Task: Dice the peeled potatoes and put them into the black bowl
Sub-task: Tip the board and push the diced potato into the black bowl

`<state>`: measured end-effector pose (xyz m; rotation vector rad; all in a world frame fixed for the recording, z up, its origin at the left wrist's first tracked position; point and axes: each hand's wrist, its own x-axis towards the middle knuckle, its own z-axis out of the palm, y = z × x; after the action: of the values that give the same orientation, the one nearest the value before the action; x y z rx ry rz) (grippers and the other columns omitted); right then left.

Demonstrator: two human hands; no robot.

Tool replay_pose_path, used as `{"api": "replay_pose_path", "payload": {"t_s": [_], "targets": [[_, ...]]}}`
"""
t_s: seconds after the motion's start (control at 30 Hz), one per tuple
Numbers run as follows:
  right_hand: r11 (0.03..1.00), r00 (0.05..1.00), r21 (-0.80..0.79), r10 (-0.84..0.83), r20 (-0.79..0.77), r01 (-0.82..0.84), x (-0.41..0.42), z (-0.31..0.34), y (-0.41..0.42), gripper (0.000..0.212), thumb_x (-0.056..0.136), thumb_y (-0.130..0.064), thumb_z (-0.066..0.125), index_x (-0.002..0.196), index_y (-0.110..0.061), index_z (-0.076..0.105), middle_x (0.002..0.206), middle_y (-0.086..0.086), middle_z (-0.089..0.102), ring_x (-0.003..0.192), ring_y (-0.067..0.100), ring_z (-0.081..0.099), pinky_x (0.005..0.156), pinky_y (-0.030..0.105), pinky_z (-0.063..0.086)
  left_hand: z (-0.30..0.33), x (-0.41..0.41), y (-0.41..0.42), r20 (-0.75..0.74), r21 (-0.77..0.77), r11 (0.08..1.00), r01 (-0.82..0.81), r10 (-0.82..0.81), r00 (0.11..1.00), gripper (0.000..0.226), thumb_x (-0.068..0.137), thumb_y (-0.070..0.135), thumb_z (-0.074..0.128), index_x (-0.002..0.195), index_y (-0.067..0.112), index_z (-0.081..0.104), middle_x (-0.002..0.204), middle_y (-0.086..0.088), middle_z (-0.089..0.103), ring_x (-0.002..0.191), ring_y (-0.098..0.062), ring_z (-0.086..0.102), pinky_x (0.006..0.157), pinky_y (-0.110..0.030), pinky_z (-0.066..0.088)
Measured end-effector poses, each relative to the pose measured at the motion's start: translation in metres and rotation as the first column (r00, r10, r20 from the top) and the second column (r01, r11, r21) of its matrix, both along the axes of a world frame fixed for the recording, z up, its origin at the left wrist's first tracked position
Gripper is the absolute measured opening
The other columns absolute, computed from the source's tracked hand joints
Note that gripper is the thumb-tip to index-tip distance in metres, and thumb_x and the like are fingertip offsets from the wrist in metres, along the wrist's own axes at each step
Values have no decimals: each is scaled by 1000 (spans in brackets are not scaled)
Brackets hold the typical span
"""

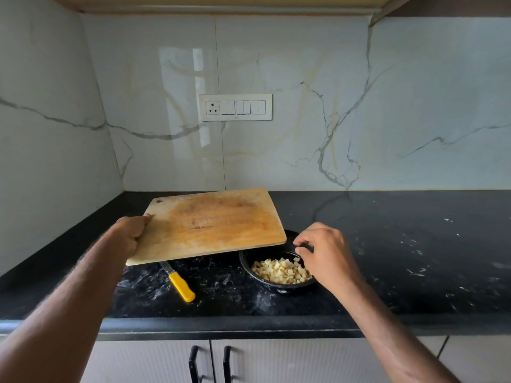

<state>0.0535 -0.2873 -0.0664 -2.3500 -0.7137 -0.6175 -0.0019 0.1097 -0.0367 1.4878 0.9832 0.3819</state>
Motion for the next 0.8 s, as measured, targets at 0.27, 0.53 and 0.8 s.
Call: {"api": "replay_pose_path", "payload": {"t_s": [0.27, 0.53, 0.8], "targets": [[937, 900, 48, -317, -299, 346, 10, -12, -21, 34, 82, -9, 65, 112, -22, 73, 85, -2, 76, 66, 11, 69, 70, 23, 52, -7, -4, -4, -59, 17, 999, 38, -37, 998, 33, 99, 31, 62, 110, 0, 58, 87, -16, 63, 71, -27, 61, 63, -37, 49], [734, 764, 248, -538, -356, 632, 50, -8, -75, 20, 86, -1, 63, 101, -5, 75, 98, 15, 74, 90, 34, 62, 83, 34, 51, -9, 18, -30, -77, 27, 993, 111, -108, 991, 35, 99, 35, 62, 107, 0, 59, 97, -18, 64, 82, -30, 62, 86, -42, 49], [629, 703, 334, -539, -464, 703, 103, -19, -94, 23, 90, -19, 68, 68, -12, 69, 65, 5, 68, 54, 24, 68, 55, 33, 60, -27, 36, -55, -126, 43, 983, 180, -173, 977, 39, 98, 34, 62, 112, -2, 62, 109, -23, 65, 102, -38, 64, 101, -49, 49]]}}
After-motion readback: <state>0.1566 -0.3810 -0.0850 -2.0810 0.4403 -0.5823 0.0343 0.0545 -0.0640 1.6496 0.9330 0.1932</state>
